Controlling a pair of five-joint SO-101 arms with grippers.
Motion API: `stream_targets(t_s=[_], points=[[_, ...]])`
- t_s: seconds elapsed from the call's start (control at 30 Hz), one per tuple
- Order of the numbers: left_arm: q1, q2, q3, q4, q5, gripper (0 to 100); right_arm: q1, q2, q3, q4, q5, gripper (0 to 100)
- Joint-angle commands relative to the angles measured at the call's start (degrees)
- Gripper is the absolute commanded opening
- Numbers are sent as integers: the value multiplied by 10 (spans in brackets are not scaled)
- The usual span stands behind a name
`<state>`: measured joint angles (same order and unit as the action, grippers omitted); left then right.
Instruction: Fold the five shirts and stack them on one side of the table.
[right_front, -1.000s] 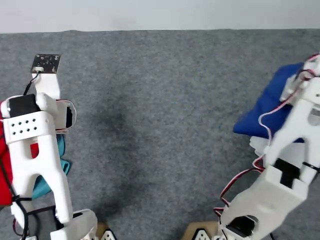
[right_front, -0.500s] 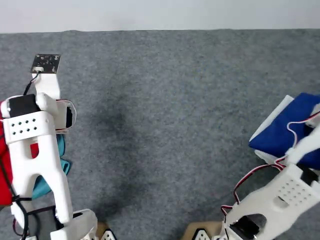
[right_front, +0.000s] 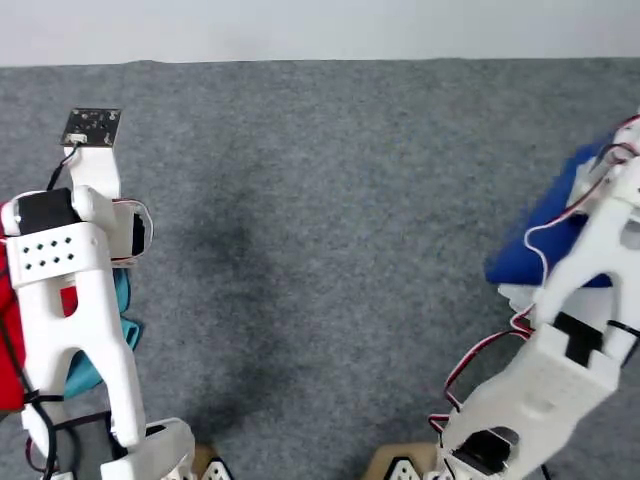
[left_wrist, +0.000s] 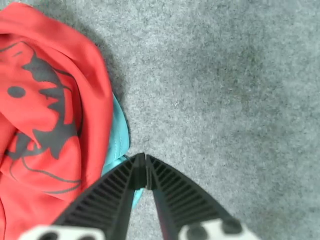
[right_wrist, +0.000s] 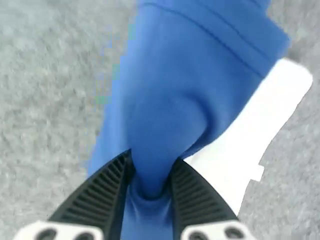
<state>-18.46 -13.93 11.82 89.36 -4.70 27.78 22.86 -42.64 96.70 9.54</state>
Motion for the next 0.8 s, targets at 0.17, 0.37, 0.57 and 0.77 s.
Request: stream_targets(t_s=[0.17, 0.37, 0.57, 0.77], points=[[1, -19, -2, -6, -7, 5, 91, 60, -4, -55, 11, 9], [1, -18, -2, -6, -7, 5, 143, 147, -7, -62, 36, 9], [1, -18, -2, -7, -7, 5, 172, 156, -7, -62, 43, 9], [1, -18, -2, -7, -7, 5, 152, 150, -18, -7, 51, 154]])
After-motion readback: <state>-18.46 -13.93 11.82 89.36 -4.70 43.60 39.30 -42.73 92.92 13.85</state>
